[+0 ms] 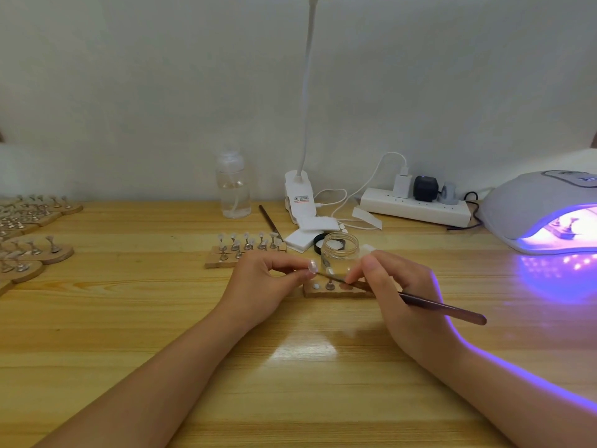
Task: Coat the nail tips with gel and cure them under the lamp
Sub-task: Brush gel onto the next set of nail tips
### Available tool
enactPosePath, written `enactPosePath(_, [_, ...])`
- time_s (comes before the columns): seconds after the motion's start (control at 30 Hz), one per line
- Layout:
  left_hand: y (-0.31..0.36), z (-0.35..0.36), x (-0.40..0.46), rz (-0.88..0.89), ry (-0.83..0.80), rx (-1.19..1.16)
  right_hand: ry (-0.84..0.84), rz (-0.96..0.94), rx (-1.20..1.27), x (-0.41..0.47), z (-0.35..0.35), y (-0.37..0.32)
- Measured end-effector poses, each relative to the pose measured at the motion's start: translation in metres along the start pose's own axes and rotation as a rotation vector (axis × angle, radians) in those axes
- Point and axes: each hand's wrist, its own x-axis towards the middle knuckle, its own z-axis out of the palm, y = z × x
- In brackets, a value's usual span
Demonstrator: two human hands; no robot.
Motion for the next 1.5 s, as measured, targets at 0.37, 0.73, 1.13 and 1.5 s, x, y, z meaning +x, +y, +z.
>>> enactPosePath(0.37, [-0.0003,0.0,-0.0003,-0.008,-0.004,-0.008,-0.029,-0.016,-0.039,-0.0007,0.0004,0.0029])
enactPosePath(0.73, [0.0002,-0.0005,-0.0007,-0.003,-0.025,-0.019,-0.056,0.035,-0.016,-0.0002,0.0006,0.0024])
enactPosePath(1.13, [0.0019,0.0008,-0.0004,0.012,-0.024,0.004,-0.034,0.021,-0.125,-0.0002,0.0025,0.0059])
enactPosePath(1.5, [0.0024,0.0001,-0.0013,-0.018,-0.027,0.055,-0.001,0.009,-0.152,0.0013,0.0034,0.0061])
